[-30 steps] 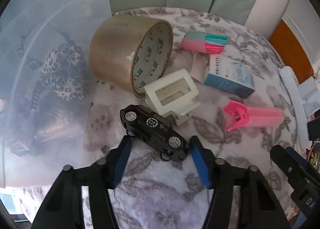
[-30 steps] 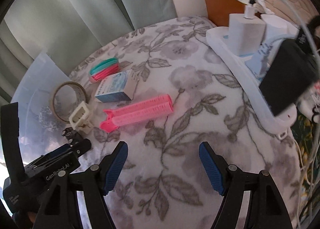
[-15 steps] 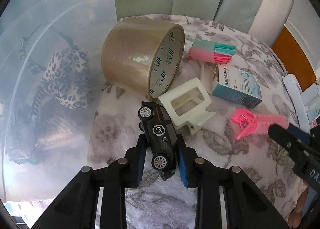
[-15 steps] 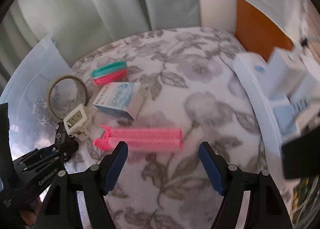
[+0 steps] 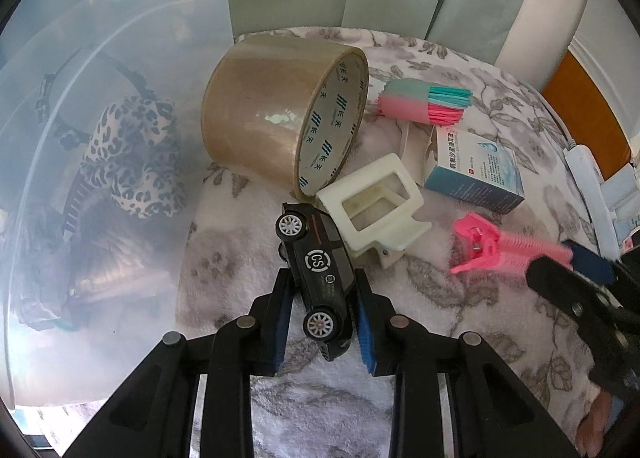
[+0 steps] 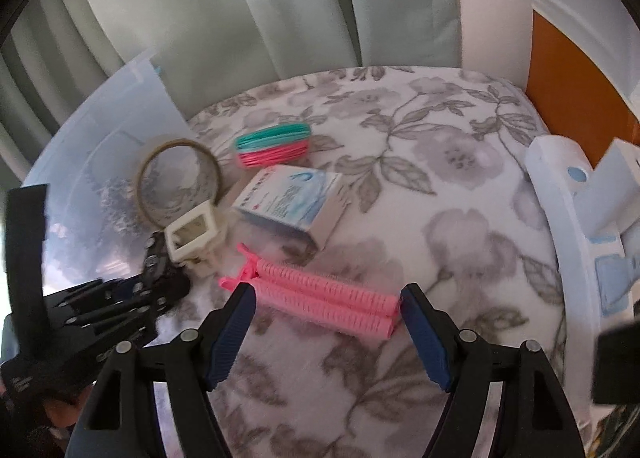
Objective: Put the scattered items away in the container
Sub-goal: 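Grasp the black toy car with the left gripper while the right grasps the pink roller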
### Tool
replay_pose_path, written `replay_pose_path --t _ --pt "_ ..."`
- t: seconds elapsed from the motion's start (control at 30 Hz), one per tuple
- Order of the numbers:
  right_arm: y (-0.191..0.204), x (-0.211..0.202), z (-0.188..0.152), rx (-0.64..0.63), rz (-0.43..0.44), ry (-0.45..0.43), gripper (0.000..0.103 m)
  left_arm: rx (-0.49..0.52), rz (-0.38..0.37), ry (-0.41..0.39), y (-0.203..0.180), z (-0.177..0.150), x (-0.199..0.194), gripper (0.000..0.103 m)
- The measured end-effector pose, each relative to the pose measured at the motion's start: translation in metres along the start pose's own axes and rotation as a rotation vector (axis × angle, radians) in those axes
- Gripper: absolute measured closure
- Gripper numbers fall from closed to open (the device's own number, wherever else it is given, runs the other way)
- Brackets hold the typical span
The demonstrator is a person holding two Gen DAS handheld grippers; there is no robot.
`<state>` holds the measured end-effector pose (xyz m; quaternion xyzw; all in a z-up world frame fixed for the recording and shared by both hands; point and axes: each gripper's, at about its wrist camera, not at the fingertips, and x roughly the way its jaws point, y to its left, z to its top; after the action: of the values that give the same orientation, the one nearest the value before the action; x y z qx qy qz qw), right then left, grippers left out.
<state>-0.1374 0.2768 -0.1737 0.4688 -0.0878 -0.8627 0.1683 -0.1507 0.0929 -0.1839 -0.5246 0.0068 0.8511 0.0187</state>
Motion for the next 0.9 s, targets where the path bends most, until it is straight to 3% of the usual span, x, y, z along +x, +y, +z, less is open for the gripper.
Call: replay_pose_path --t 0.27,0.6,0.9 --pt "0.014 -0.014 -0.015 -0.035 0.022 -0.005 0.025 -0.009 0.006 -0.003 0.002 -0.001 -0.002 0.073" --pt "0.020 0.015 -0.010 -0.140 -0.012 0.053 0.027 -0.009 0.004 0.006 0.002 0.001 -0.001 0.073" --pt "0.025 0.006 -0.011 -0.162 -0.024 0.038 0.054 -0.014 -0.007 0.008 0.003 0.004 -0.001 0.073"
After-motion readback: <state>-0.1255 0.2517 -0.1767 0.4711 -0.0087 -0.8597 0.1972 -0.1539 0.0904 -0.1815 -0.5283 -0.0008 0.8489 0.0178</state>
